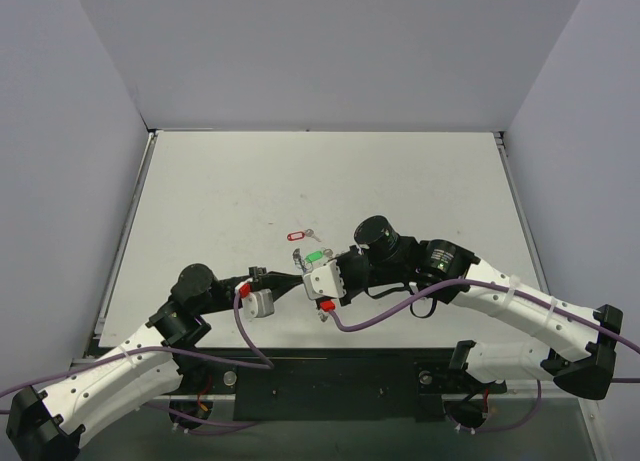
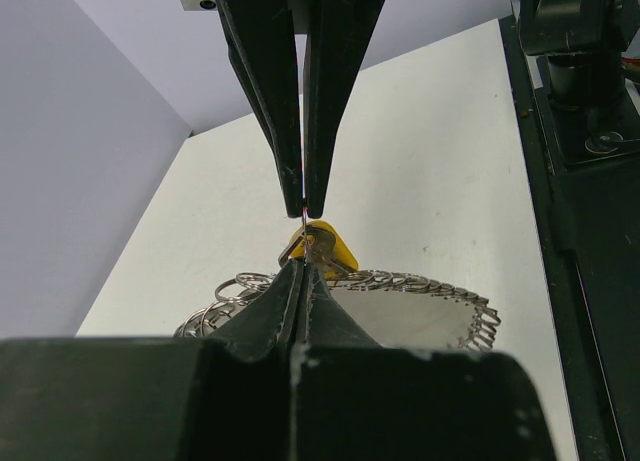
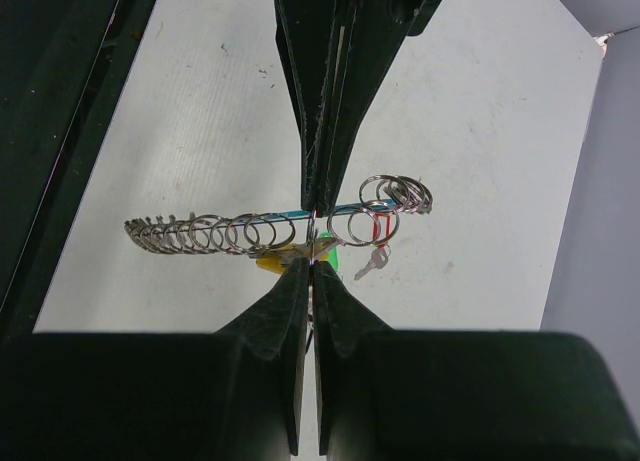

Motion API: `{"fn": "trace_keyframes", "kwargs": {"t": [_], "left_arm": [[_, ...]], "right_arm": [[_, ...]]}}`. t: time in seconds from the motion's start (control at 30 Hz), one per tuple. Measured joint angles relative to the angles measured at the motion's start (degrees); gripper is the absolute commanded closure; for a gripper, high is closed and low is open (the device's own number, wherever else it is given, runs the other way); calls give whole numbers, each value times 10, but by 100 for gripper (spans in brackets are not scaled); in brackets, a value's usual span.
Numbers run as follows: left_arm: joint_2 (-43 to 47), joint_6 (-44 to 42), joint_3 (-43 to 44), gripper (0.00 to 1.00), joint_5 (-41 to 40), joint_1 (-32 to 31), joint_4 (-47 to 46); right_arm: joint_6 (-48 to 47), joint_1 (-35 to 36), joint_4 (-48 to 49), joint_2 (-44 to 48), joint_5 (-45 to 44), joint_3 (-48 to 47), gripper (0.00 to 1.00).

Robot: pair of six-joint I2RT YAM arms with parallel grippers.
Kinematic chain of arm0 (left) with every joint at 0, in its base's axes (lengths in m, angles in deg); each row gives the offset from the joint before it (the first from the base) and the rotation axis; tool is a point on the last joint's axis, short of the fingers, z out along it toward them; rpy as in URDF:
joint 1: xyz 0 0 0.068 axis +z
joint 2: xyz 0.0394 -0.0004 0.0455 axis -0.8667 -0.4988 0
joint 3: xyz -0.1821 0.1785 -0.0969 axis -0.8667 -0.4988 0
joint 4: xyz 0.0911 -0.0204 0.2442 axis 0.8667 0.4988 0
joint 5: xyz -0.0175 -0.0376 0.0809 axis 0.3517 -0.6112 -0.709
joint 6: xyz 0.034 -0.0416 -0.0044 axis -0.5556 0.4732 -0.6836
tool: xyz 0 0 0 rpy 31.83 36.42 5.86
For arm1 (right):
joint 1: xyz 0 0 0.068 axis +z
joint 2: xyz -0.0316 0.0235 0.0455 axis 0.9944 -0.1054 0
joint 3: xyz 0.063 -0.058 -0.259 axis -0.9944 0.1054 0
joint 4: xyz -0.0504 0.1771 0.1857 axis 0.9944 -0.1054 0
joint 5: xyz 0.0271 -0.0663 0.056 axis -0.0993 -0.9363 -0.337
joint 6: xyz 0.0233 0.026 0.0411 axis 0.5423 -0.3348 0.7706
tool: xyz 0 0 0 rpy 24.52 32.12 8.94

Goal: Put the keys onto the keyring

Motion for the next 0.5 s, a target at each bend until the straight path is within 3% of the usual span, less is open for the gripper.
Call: {"fn": "trace_keyframes", "kwargs": {"t": [0.5], "left_arm": [[2, 3, 0, 100, 0, 0, 0]], "right_arm": [[11, 0, 5, 0, 0, 0, 100]]}}
